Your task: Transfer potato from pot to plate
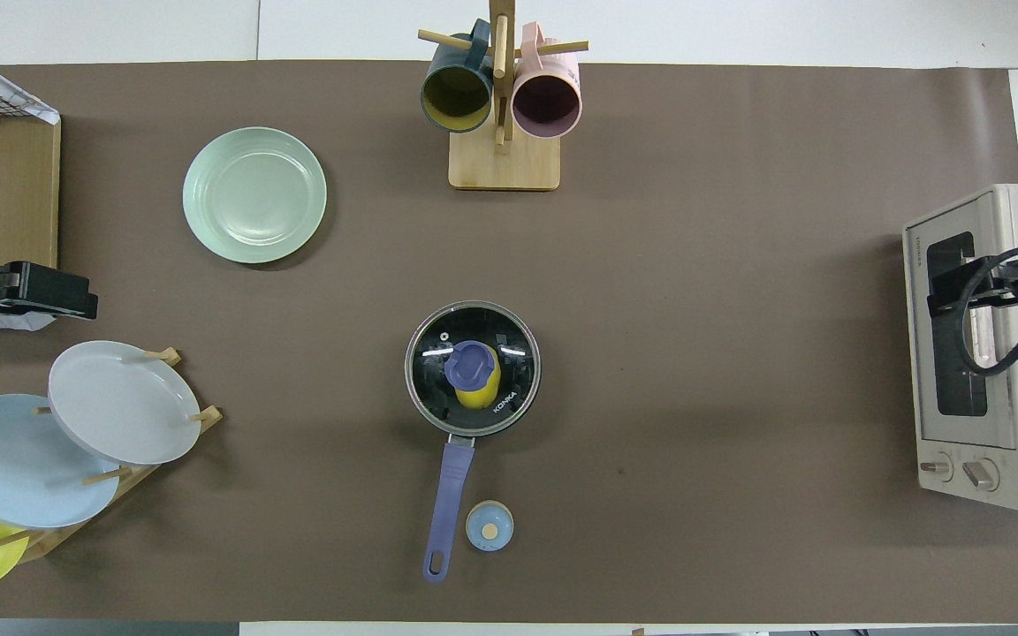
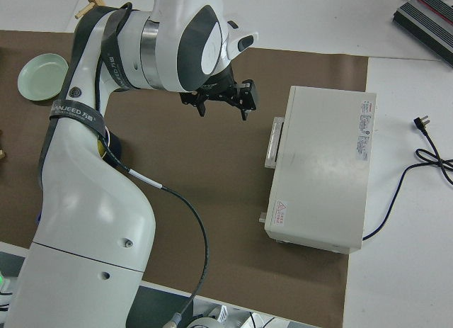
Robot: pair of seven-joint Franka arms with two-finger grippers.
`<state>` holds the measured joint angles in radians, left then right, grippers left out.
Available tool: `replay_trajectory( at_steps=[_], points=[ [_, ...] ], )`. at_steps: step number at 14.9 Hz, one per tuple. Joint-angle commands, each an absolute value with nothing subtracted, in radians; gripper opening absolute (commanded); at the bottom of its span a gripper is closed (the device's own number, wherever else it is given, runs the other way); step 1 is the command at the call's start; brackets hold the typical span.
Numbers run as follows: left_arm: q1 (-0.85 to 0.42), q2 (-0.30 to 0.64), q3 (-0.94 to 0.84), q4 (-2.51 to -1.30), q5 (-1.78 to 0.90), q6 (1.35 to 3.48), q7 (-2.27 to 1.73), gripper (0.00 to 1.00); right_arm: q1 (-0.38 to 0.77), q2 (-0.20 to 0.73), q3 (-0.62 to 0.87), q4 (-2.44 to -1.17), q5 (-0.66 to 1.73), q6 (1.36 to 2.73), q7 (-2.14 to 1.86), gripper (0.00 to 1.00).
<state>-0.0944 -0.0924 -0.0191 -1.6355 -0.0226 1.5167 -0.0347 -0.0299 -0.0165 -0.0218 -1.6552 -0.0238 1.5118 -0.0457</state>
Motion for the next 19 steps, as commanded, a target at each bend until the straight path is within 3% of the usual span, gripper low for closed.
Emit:
replay_trajectory(
  at_steps=[1,11,16,19],
  points=[
    [-0.083,-0.113,-0.025,-1.651,-0.021,1.505,-0.029,1.00,-0.041,-0.029,-0.017,-1.675,-0.015,1.537,-0.068,1.00],
    [-0.083,-0.112,-0.025,-1.649,-0.021,1.505,-0.031,1.00,-0.041,-0.008,0.023,-1.641,-0.023,1.579,-0.066,1.00],
    [-0.081,-0.112,-0.023,-1.651,-0.021,1.508,-0.029,1.00,-0.041,0.005,0.139,-1.637,-0.006,1.584,0.040,1.00],
    [-0.081,-0.112,-0.023,-1.651,-0.021,1.509,-0.031,1.00,-0.032,0.095,0.285,-1.510,0.051,1.556,0.247,1.00]
  ],
)
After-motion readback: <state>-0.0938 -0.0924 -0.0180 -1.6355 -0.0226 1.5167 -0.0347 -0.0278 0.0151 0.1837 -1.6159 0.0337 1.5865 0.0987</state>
